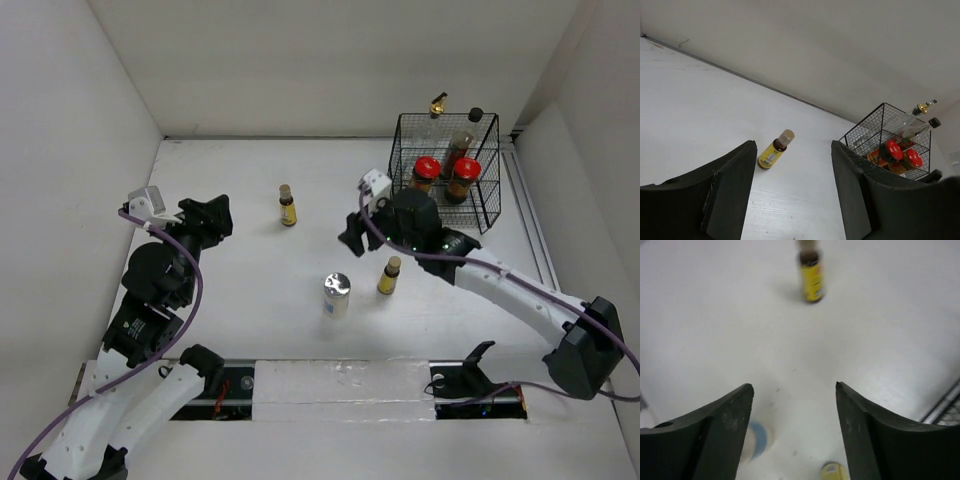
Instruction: Organize the condiment bottles
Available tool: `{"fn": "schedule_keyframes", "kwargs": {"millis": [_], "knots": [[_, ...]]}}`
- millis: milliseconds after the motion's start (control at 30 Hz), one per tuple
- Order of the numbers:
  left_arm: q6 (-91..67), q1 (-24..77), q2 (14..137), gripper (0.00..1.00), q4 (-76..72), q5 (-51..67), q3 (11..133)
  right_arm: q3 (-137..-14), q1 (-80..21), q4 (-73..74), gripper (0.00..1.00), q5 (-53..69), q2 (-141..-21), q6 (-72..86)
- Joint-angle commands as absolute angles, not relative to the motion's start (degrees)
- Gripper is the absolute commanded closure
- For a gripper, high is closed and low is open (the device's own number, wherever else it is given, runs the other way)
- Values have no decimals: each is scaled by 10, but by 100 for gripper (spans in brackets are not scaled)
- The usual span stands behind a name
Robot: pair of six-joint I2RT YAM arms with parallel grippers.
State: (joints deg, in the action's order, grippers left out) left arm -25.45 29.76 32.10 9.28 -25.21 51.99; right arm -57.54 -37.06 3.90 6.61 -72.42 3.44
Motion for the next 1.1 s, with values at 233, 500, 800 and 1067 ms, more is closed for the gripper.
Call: {"fn": "schedule_keyframes", "kwargs": {"millis": [233,500,800,1067], "knots": [[-249,295,323,41,70,-240,523,-558,-553,181,1,45,-705,10],[-249,295,323,38,70,-235,523,-539,-558,171,1,25,-739,30],[-249,295,323,38,70,-235,523,-558,-558,122,50,22,-774,35],[-249,295,328,37,70,-229,523,-657,-510,72,58,-43,-679,4]]}}
